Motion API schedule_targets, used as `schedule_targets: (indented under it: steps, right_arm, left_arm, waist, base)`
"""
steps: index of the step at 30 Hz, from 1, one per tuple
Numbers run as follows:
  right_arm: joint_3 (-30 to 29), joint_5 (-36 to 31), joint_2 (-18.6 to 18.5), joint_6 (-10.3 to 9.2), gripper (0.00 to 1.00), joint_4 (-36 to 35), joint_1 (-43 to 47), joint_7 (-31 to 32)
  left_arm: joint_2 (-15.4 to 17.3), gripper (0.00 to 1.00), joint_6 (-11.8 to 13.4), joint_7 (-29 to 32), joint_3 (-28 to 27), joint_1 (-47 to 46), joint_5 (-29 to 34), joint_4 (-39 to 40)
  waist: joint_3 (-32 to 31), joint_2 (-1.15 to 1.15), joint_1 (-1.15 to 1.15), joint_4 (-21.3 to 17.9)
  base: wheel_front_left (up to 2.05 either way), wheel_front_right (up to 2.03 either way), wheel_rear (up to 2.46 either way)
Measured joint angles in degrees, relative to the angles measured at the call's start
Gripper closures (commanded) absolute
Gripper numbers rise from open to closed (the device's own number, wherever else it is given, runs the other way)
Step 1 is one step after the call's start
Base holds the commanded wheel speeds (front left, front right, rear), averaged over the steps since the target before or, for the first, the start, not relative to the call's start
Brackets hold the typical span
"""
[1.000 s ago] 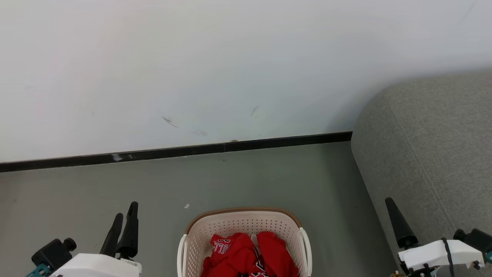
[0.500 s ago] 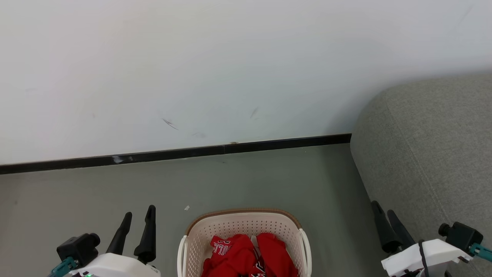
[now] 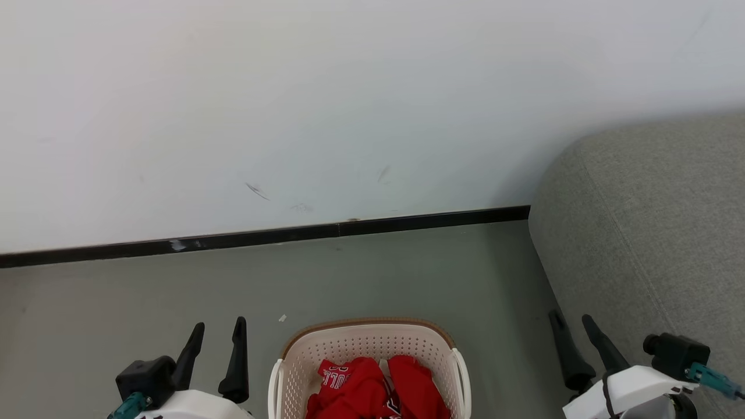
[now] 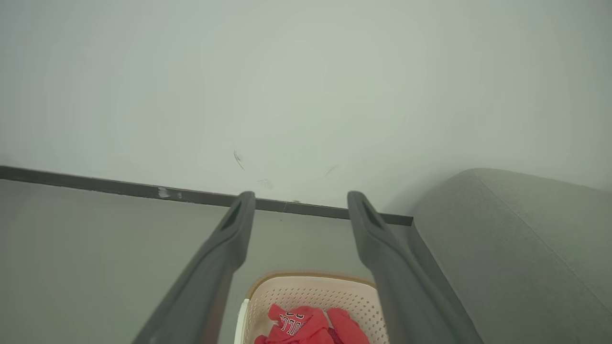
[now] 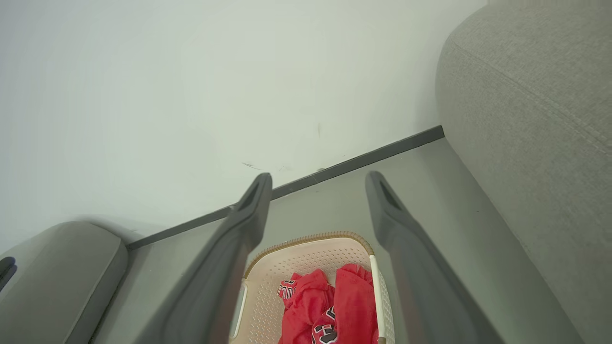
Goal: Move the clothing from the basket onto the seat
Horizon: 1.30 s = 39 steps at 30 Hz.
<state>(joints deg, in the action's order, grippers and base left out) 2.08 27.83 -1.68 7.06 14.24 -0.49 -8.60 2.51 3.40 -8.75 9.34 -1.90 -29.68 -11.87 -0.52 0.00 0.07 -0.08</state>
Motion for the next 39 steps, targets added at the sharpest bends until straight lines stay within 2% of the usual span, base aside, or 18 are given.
schedule_targets:
  steps: [14, 26, 39]
  right_arm:
    - [1.3, -13.1, -0.2, 0.01, 0.00, 0.1, 0.0, -2.9]
    - [2.9, -21.5, -0.5, 0.02, 0.00, 0.0, -0.2, -5.3]
    - [3.0, -21.9, -0.5, 0.02, 0.00, 0.0, -1.2, -5.6]
  left_arm:
    - [-0.1, 0.00, 4.1, -2.9, 1.4, 0.2, 10.2, -0.6]
    - [0.0, 0.00, 6.7, -5.5, 2.4, 0.1, 19.0, -2.3]
    - [0.0, 0.00, 7.2, -5.5, 2.3, -0.1, 19.5, -3.0]
  waist:
    - [-0.4, 0.00, -0.03, -0.2]
    - [-0.2, 0.00, -0.04, -0.2]
    - [0.1, 0.00, -0.04, 0.0]
  base:
    - [0.00, 0.00, 0.00]
    - [0.00, 0.00, 0.00]
    - [0.00, 0.00, 0.00]
